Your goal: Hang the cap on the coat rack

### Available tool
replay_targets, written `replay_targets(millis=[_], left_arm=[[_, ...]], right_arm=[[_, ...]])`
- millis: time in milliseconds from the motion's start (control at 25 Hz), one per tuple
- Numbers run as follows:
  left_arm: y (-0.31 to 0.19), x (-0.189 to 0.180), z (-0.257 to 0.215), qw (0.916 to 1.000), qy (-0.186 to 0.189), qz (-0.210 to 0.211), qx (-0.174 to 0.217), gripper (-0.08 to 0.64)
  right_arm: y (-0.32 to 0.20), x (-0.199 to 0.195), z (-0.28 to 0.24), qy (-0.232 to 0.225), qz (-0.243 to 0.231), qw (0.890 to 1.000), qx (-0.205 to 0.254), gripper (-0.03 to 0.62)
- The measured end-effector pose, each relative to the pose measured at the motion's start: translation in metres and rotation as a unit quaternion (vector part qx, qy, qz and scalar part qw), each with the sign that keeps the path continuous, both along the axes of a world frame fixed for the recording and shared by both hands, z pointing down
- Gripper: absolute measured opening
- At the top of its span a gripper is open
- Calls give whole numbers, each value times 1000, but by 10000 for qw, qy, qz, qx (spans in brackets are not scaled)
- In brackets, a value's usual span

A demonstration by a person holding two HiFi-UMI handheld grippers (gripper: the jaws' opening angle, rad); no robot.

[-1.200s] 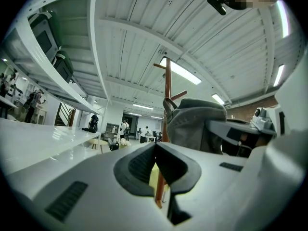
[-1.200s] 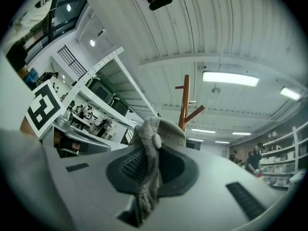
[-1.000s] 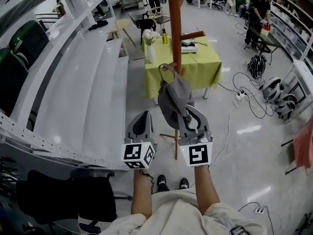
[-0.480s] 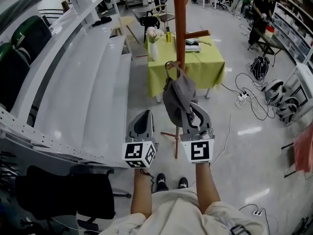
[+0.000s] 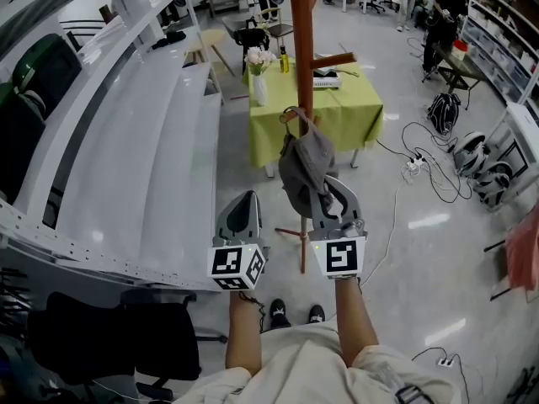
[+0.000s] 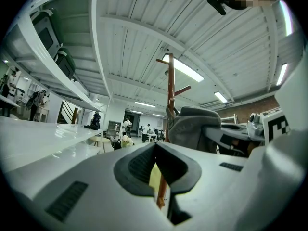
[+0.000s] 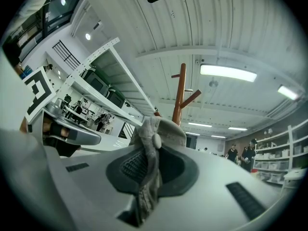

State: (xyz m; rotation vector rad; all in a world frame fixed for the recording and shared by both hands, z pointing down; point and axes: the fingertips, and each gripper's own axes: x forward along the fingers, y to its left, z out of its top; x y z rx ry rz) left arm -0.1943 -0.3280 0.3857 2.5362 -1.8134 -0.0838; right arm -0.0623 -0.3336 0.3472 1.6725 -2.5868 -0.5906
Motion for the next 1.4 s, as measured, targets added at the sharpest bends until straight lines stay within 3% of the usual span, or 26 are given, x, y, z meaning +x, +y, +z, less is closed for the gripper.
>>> replay_targets(millis=[480,680,1400], left_arm=[[-11,-3,11,9999,-45,88,-91,8],[-14,1,12,9998,-28,151,-139,8],[-12,21,21,9990,-74,402,-200,8]], right_arm=[[-16,0,18,-139,216,9993,-279,26],[-20,2,23,57,279,9991,-307,26],[-11,11,41,-284,315,9971,-636,36]])
